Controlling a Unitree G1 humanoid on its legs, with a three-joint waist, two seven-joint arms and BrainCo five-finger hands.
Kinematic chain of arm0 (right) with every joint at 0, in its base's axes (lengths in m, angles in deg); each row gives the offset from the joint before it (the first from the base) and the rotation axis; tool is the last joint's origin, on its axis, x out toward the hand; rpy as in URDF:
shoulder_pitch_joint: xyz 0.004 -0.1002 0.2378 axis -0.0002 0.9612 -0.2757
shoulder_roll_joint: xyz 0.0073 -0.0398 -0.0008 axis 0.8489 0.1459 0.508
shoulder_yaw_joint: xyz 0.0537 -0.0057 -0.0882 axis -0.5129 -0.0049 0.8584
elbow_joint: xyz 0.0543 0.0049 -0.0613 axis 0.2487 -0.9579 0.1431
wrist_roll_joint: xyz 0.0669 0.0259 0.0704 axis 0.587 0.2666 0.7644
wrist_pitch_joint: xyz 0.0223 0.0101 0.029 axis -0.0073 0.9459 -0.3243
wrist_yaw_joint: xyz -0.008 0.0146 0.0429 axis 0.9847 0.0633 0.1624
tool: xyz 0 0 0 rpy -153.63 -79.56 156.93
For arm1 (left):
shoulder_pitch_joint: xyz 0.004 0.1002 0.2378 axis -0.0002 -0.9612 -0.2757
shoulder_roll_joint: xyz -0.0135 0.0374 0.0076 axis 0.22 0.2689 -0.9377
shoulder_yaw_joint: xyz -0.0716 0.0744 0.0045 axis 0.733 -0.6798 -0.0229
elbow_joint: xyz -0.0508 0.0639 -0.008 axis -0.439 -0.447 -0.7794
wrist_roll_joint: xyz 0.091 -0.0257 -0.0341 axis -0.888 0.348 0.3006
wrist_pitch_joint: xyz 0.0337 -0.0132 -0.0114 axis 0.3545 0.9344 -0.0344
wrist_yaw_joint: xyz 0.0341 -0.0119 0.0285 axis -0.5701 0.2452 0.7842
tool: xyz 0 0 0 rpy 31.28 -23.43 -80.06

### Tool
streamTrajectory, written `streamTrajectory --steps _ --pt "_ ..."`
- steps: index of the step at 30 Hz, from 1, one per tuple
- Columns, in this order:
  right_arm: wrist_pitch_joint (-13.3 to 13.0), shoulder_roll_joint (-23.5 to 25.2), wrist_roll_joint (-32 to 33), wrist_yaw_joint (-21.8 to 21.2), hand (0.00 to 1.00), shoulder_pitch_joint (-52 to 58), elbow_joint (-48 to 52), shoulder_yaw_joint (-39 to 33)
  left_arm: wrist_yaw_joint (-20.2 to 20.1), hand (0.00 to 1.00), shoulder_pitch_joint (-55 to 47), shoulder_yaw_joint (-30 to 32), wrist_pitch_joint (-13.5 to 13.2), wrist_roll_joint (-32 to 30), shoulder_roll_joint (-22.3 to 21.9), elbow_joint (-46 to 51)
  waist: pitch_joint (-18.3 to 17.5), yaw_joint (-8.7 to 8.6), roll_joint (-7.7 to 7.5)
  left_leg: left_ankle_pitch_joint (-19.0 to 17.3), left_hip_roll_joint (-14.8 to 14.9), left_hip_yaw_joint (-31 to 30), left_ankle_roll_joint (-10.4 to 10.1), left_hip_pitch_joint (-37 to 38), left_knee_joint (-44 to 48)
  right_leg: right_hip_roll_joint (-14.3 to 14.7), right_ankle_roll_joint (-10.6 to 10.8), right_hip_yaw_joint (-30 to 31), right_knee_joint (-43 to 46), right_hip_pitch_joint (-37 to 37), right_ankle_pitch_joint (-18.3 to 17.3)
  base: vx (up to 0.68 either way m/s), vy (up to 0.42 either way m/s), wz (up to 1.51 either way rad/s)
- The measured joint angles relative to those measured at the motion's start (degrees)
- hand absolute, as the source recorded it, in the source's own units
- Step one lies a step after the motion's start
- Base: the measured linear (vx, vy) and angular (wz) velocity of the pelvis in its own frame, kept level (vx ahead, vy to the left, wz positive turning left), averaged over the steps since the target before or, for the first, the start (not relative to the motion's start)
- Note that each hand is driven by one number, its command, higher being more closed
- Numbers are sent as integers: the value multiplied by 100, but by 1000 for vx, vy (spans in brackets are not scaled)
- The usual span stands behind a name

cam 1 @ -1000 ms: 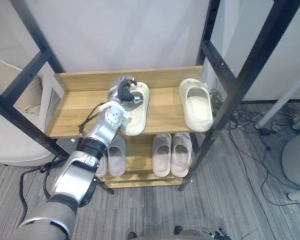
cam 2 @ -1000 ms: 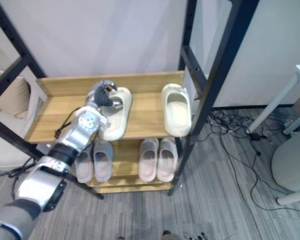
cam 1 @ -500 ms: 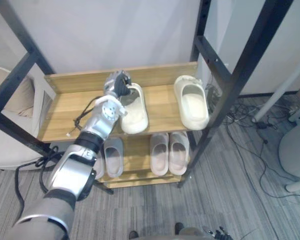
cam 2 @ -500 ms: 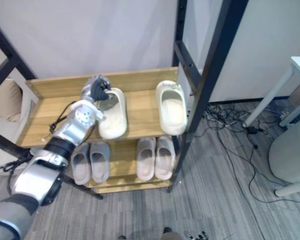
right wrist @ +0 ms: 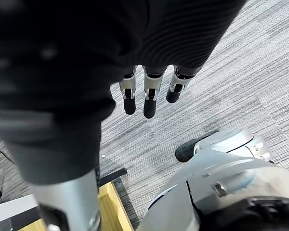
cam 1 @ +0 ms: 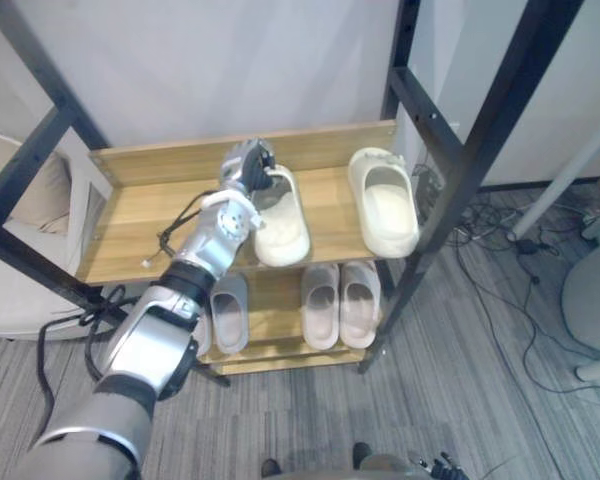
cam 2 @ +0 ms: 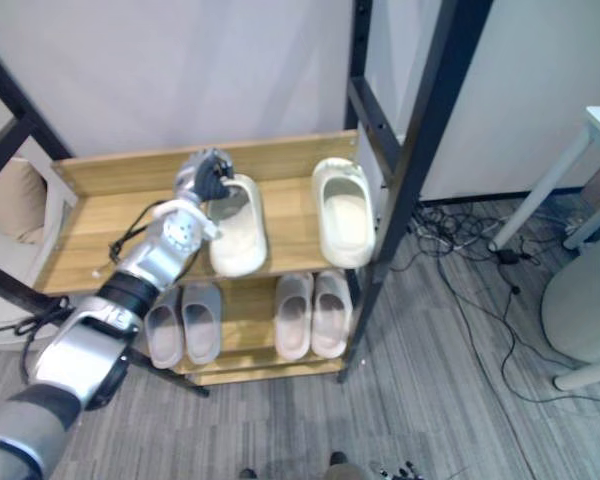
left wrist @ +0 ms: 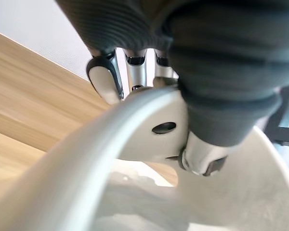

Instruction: Organize the slippers on the shoe rack

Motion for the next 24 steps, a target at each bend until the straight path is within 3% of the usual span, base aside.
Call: streamTrajectory --steps 11,12,24 --pt "-20 57 -2 49 0 -1 173 -230 302 100 200 10 82 -30 -251 -92 39 -18 60 -11 28 435 8 -80 -4 39 6 412 -28 -305 173 -23 1 -21" --pt "-20 93 -3 83 0 -1 173 -309 374 0 209 19 93 -76 -277 -93 39 -29 60 -11 28 451 8 -104 -4 44 8 444 -62 -322 208 -11 -1 -10" --pt "-24 221 -8 171 0 5 380 -424 518 0 209 282 110 -120 -357 -91 38 -41 60 -11 31 606 7 -177 -5 58 16 580 -204 -386 342 -7 -3 -6"
